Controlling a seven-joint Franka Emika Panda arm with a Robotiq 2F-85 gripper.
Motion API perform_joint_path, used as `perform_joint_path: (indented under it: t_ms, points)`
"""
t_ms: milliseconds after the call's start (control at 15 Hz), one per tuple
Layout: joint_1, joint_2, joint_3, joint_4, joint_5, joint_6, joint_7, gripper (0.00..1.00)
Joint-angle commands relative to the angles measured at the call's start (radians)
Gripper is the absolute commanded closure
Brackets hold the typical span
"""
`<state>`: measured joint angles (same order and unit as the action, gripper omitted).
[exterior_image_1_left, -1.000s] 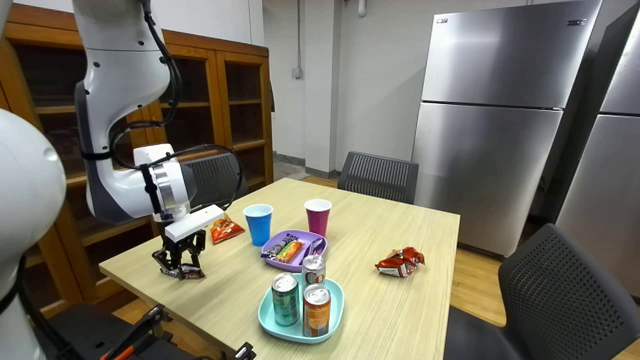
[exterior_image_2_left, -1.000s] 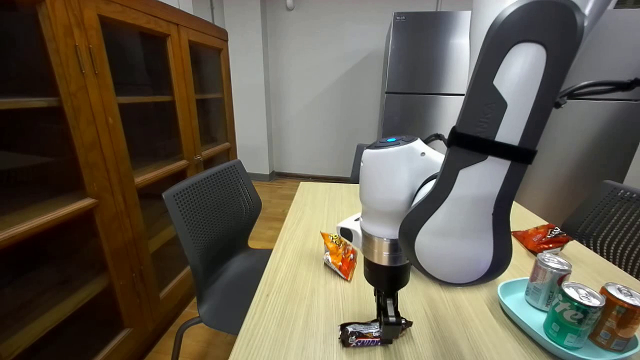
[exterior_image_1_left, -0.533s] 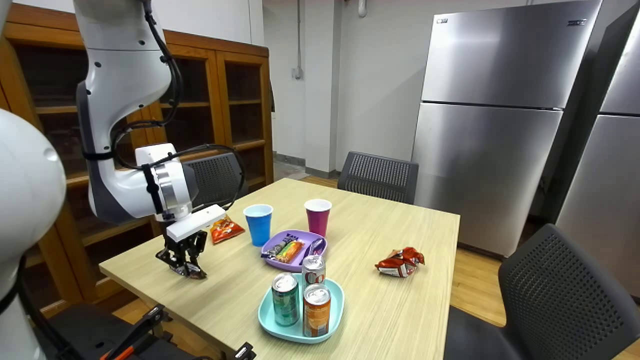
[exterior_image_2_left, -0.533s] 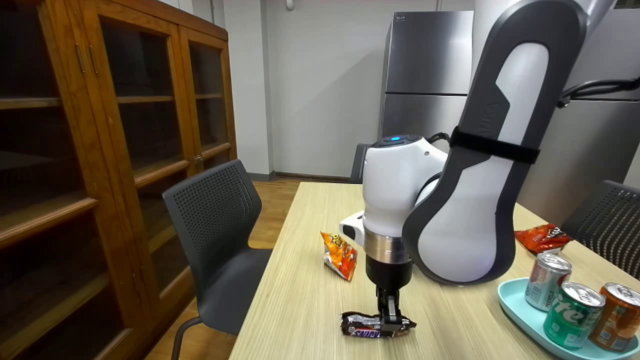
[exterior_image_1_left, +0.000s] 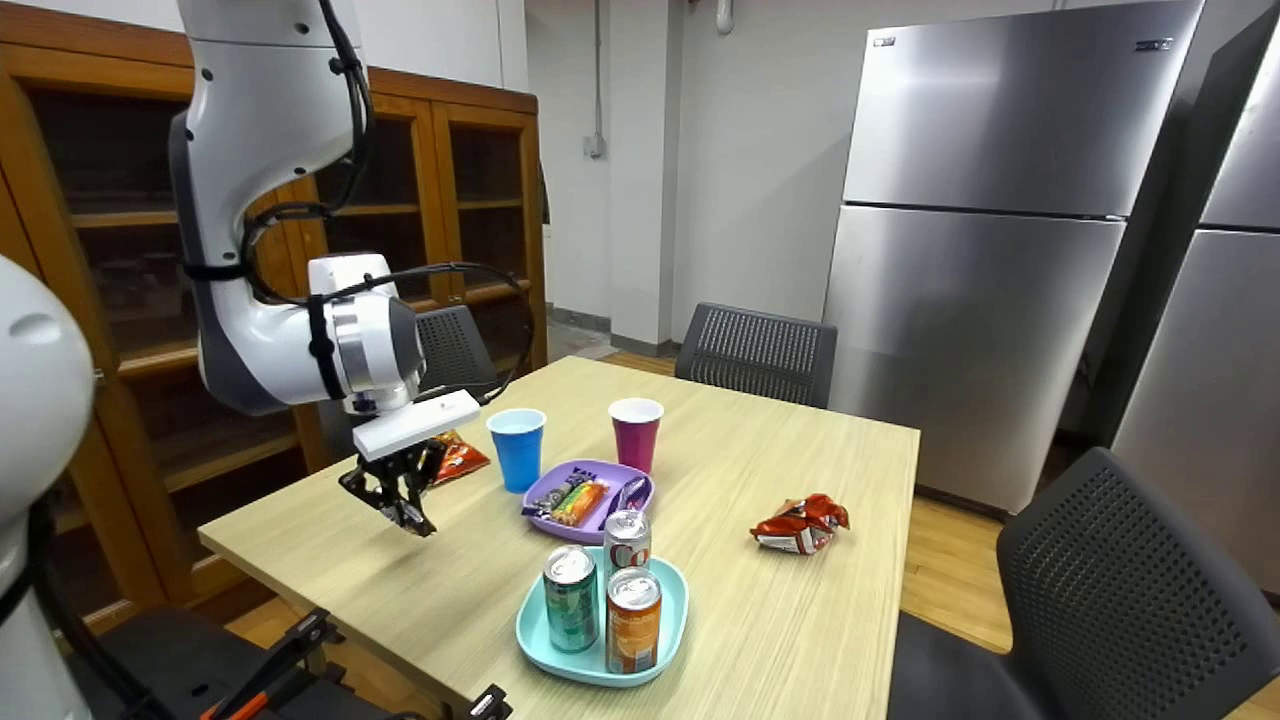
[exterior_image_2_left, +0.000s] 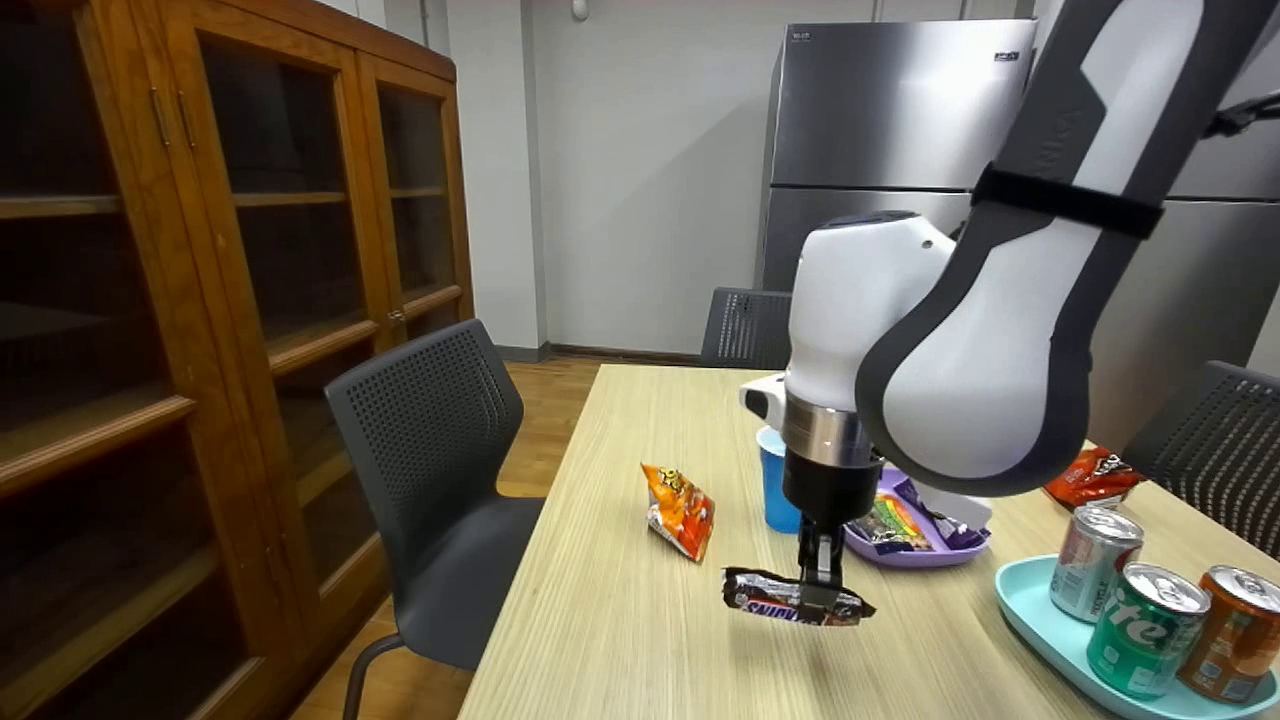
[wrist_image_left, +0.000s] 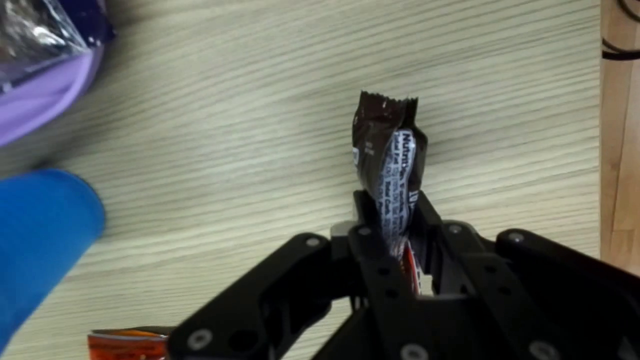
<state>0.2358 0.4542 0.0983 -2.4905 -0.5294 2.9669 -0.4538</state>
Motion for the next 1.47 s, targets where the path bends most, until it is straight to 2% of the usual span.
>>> perform_joint_path:
  t_ms: [0,267,400,1067,1400]
  points:
    - [-0.125,-0.119,0.064,-0.090,0.084,-0.015,-0.021,0.95]
    - [-0.232,-0.158,0.094,-0.118,0.195,-0.006,-0.019,0.95]
    - [-0.258,-0.166,0.086,-0.112,0.244,-0.011,0.006,0.95]
    - [-0.304,-0.149,0.001,0.003,0.360,-0.065,0.073,0.95]
    - [-0.343,-0.077,0.011,0.114,0.438,-0.108,0.068,0.95]
